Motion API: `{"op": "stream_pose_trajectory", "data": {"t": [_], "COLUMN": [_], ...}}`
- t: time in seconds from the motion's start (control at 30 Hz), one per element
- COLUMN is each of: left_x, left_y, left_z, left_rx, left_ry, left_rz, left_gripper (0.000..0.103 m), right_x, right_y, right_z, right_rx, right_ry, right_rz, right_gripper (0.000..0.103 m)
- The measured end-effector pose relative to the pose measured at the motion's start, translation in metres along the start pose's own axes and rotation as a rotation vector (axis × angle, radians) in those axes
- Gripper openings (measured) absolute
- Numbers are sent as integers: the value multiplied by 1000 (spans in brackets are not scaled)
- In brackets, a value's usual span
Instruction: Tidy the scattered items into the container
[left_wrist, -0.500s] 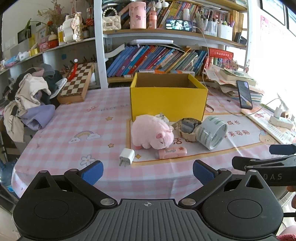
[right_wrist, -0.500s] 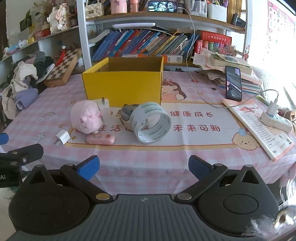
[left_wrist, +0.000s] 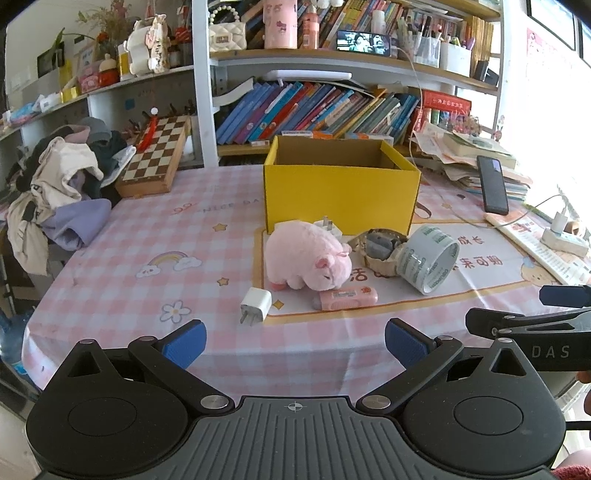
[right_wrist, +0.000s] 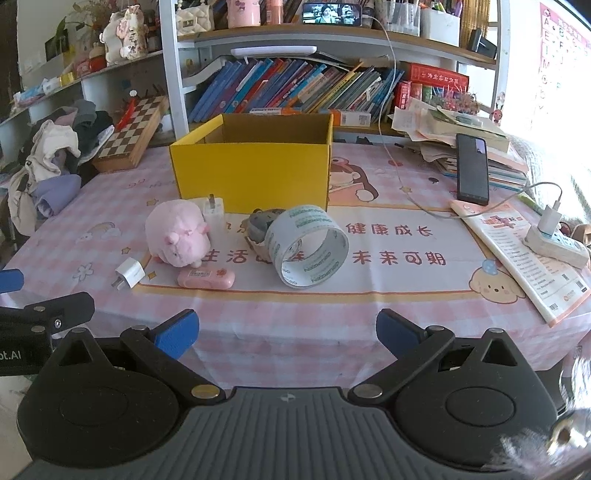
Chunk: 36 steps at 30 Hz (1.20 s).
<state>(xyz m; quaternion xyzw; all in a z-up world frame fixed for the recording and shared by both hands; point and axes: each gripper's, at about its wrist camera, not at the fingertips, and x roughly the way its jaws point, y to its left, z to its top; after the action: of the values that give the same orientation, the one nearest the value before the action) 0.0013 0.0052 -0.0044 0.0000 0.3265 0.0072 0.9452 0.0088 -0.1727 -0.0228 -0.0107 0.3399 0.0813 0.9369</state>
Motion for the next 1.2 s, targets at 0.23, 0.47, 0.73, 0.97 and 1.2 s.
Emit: {"op": "stream_pose_trajectory", "data": {"t": [0.23,0.47,0.73,0.97,1.2], "left_x": [1,1,1,0,0], "left_y": [-1,0,1,2,2], "left_z": [0,-1,-1,-1,-1], "left_rx": [-1,-3,-12,-12,-14], "left_ry": [0,7,10,15,18], "left_rz": [1,-10,-17,-17,-13], "left_gripper": [103,103,103,103,103], "right_x": [2,2,0,0,0], "right_y": [2,1,1,1,1], "right_z": [0,-2,-1,-2,-2], "right_rx": [-1,-3,-5,-5,-5], "right_ry": [6,15,18,21,22], "right_rz": [-8,-8,-10,-12,-12], "right_gripper": [103,103,103,103,103]}}
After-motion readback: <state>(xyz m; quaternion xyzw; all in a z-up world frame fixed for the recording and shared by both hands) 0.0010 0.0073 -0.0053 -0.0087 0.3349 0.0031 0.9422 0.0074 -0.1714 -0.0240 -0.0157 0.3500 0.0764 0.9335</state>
